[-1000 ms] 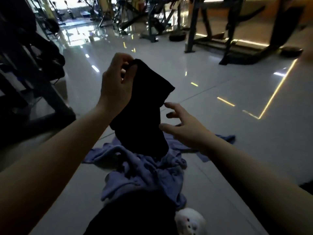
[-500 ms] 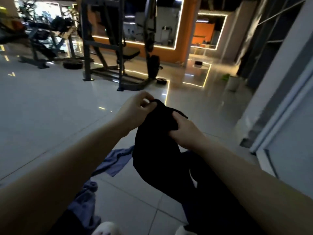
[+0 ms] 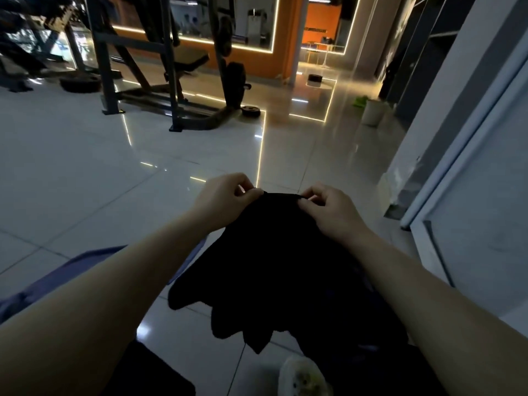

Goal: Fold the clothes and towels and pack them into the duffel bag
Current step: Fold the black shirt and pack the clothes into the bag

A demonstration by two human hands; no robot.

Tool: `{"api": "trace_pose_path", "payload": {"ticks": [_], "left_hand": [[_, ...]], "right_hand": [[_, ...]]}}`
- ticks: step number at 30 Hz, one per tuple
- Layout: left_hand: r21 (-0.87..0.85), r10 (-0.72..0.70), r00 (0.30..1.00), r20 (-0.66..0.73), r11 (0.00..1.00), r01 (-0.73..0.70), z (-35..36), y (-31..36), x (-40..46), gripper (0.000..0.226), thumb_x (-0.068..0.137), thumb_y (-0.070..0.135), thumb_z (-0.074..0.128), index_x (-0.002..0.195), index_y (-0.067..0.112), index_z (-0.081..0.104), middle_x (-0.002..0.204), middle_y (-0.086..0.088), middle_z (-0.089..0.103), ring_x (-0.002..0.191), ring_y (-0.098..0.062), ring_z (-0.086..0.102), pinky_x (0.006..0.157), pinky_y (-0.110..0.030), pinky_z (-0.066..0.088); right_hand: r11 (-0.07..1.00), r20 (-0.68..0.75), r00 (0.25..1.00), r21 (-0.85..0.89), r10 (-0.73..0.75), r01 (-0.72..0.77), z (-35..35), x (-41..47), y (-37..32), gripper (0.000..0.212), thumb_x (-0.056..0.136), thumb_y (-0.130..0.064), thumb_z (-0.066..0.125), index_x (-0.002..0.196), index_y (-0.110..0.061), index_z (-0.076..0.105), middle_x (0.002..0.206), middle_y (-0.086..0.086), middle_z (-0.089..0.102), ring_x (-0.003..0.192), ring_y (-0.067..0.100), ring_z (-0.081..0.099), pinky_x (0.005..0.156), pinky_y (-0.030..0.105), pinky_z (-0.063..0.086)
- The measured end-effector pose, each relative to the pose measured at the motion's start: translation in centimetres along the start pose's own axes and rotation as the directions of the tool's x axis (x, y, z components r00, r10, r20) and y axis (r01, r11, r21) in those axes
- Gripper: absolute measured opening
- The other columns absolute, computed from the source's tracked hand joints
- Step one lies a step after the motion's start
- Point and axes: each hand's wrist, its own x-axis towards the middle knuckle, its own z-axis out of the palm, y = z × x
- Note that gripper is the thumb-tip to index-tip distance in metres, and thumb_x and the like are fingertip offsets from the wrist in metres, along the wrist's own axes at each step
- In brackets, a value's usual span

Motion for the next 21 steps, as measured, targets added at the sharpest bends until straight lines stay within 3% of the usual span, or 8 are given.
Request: {"api": "trace_pose_path", "payload": {"ticks": [5, 10, 15, 19, 21], "left_hand": [[0.104, -0.001, 1.0, 0.004, 0.995, 0.001, 0.2, -1.3, 0.7, 0.021, 0.09, 0.038, 0.062, 0.082, 0.019, 0.059, 0.067, 0.006, 0.057, 0.061, -0.009, 0.051, 0.059, -0.026, 0.036], [0.222, -0.064, 0.998, -0.007, 0.973, 0.063, -0.1, -3.0, 0.9, 0.023, 0.089, 0.039, 0.063, 0.085, 0.017, 0.06, 0.079, 0.0, 0.06, 0.074, -0.018, 0.054, 0.064, -0.028, 0.038], [0.367, -0.092, 0.995, 0.03, 0.927, 0.074, 1.0, -5.2, 0.9, 0.021, 0.088, 0.042, 0.063, 0.083, 0.023, 0.057, 0.079, 0.002, 0.057, 0.082, -0.021, 0.055, 0.069, -0.029, 0.036], [0.508, -0.07, 0.993, 0.097, 0.861, 0.011, 2.7, -6.0, 1.6, 0.02, 0.09, 0.041, 0.06, 0.096, 0.023, 0.065, 0.096, -0.002, 0.066, 0.094, -0.026, 0.06, 0.072, -0.029, 0.04], [0.492, -0.073, 0.993, 0.094, 0.87, 0.018, 3.5, -5.9, 2.2, 0.02, 0.09, 0.039, 0.06, 0.098, 0.022, 0.065, 0.099, -0.004, 0.067, 0.093, -0.026, 0.06, 0.074, -0.03, 0.043]], "right_hand": [[1.0, 0.062, 0.998, -0.006, -0.006, 0.007, 0.6, 0.9, 0.6, 0.019, 0.09, -0.021, 0.063, 0.074, -0.031, 0.061, 0.075, -0.009, 0.062, 0.07, 0.004, 0.057, 0.065, 0.018, 0.044], [0.985, 0.175, 0.985, -0.173, 0.009, 0.022, 2.6, 1.5, 1.6, 0.006, 0.091, -0.026, 0.062, 0.088, -0.026, 0.066, 0.082, -0.008, 0.062, 0.084, 0.013, 0.06, 0.076, 0.026, 0.045], [0.932, 0.365, 0.93, -0.351, 0.046, 0.091, 4.2, 1.9, 2.8, 0.016, 0.094, -0.028, 0.057, 0.104, -0.021, 0.067, 0.097, -0.002, 0.064, 0.096, 0.02, 0.06, 0.088, 0.037, 0.049], [0.895, 0.422, 0.902, -0.432, 0.092, 0.111, 5.1, 2.5, 4.0, 0.015, 0.093, -0.028, 0.059, 0.101, -0.02, 0.068, 0.097, -0.003, 0.065, 0.096, 0.018, 0.061, 0.089, 0.038, 0.05], [0.896, 0.406, 0.908, -0.436, 0.109, 0.088, 5.0, 3.1, 4.7, 0.014, 0.093, -0.027, 0.058, 0.1, -0.02, 0.067, 0.097, -0.002, 0.066, 0.094, 0.016, 0.06, 0.089, 0.038, 0.051]]}}
